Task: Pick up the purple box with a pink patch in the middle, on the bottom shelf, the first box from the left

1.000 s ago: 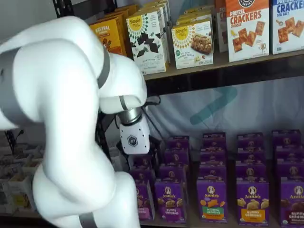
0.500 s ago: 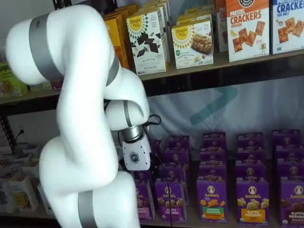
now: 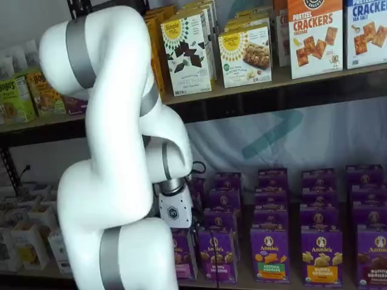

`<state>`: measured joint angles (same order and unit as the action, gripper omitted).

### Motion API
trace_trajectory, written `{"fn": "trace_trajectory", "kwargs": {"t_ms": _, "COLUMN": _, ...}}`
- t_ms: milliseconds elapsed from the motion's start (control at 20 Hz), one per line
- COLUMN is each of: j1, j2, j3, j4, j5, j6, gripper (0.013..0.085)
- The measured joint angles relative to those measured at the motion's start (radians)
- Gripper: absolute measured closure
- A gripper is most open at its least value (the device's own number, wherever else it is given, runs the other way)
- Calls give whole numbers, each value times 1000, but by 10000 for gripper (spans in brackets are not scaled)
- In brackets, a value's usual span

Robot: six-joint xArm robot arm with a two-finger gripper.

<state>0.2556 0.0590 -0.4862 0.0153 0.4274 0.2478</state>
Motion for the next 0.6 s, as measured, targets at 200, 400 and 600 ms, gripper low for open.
{"fn": "trace_trajectory", "kwargs": {"t_ms": 200, "j1": 20, "j2": 93, "j3": -52, "j4": 33, "j5": -48, "j6": -12, "gripper": 130}}
{"fn": "trace_trajectory", "kwargs": {"t_ms": 400, "j1": 43, "j2": 195, "j3": -127, "j4": 39, "j5": -83, "j6": 6, "gripper": 130}}
{"fn": "trace_trajectory", "kwargs": {"t_ms": 600, "j1": 54, "j2": 271, "j3": -200, "j4": -29, "j5": -80, "j6": 80, "gripper": 130}}
